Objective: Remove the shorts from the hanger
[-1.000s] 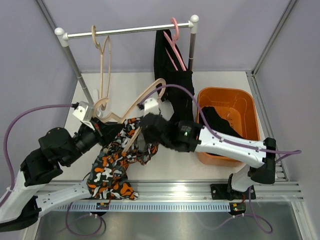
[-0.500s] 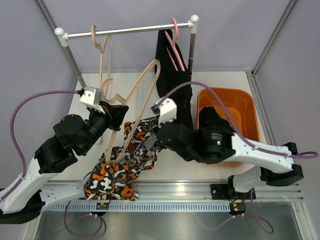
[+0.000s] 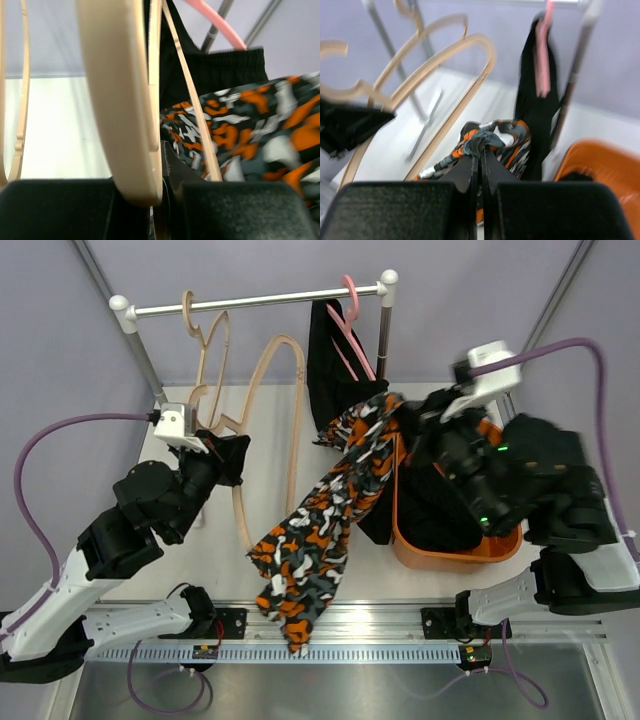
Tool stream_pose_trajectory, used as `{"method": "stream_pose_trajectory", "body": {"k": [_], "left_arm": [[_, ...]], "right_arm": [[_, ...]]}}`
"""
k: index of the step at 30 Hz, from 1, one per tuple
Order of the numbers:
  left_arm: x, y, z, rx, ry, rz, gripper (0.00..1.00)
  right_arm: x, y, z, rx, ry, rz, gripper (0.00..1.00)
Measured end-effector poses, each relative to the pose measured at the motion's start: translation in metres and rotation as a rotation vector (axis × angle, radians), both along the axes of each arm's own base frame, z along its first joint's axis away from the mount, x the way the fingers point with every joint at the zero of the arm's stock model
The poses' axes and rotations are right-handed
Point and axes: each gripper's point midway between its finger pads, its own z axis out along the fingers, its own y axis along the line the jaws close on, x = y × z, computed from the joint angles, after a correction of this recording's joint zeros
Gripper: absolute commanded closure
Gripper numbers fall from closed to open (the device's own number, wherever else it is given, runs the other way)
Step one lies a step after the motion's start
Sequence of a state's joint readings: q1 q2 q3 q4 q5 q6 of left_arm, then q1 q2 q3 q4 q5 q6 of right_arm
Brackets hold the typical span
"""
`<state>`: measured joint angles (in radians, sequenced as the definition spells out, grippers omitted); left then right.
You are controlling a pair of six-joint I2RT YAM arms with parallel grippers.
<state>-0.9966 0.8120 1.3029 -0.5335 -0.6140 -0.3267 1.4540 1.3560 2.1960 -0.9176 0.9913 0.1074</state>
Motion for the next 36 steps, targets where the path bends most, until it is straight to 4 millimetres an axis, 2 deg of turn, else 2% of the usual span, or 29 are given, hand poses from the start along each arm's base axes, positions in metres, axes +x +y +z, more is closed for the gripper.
{"method": "stream_pose_trajectory", "body": {"k": [1, 4, 6, 8, 10, 12, 13, 16, 19, 22, 24, 27, 29, 31, 33, 36], "left_arm": [[0.001, 0.002, 0.005, -0.029, -0.009, 0.017, 1.0], [0.002, 0.008, 0.016, -0.087, -0.028, 0.047, 1.0], [0.003, 0.011, 0.023, -0.123, -0.038, 0.063, 1.0], [0.003, 0.013, 0.032, -0.161, -0.054, 0.074, 1.0], [0.002, 0.015, 0.039, -0.19, -0.07, 0.079, 1.0], [0.001, 0.018, 0.044, -0.204, -0.087, 0.077, 1.0], [0.0, 0.019, 0.046, -0.207, -0.095, 0.076, 1.0], [-0.003, 0.024, 0.052, -0.179, -0.122, 0.069, 1.0], [-0.005, 0.027, 0.056, -0.142, -0.148, 0.057, 1.0], [-0.008, 0.029, 0.06, -0.124, -0.171, 0.046, 1.0], [-0.009, 0.031, 0.062, -0.116, -0.184, 0.044, 1.0], [-0.011, 0.034, 0.065, -0.109, -0.194, 0.044, 1.0], [-0.011, 0.037, 0.068, -0.107, -0.197, 0.055, 1.0], [-0.01, 0.039, 0.069, -0.107, -0.196, 0.063, 1.0], [-0.01, 0.04, 0.064, -0.09, -0.184, 0.07, 1.0], [-0.008, 0.04, 0.05, -0.058, -0.163, 0.079, 1.0]], "right_arm": [[0.002, -0.013, 0.02, 0.028, -0.05, -0.02, 1.0], [0.006, -0.049, 0.063, 0.076, -0.157, -0.081, 1.0], [0.009, -0.064, 0.081, 0.086, -0.195, -0.121, 1.0], [0.011, -0.067, 0.089, 0.08, -0.21, -0.151, 1.0], [0.012, -0.056, 0.086, 0.054, -0.202, -0.145, 1.0], [0.011, -0.033, 0.069, 0.009, -0.178, -0.104, 1.0], [0.01, -0.019, 0.054, -0.027, -0.159, -0.077, 1.0], [0.004, 0.022, 0.001, -0.124, -0.087, 0.022, 1.0], [-0.005, 0.054, -0.054, -0.198, 0.0, 0.114, 1.0], [-0.015, 0.073, -0.103, -0.254, 0.094, 0.174, 1.0], [-0.021, 0.082, -0.126, -0.275, 0.144, 0.207, 1.0], [-0.025, 0.085, -0.147, -0.298, 0.195, 0.216, 1.0], [-0.024, 0.077, -0.143, -0.298, 0.201, 0.188, 1.0], [-0.019, 0.062, -0.122, -0.275, 0.182, 0.144, 1.0], [-0.013, 0.043, -0.082, -0.187, 0.135, 0.096, 1.0], [-0.009, -0.001, -0.021, -0.027, 0.029, 0.065, 1.0]]}}
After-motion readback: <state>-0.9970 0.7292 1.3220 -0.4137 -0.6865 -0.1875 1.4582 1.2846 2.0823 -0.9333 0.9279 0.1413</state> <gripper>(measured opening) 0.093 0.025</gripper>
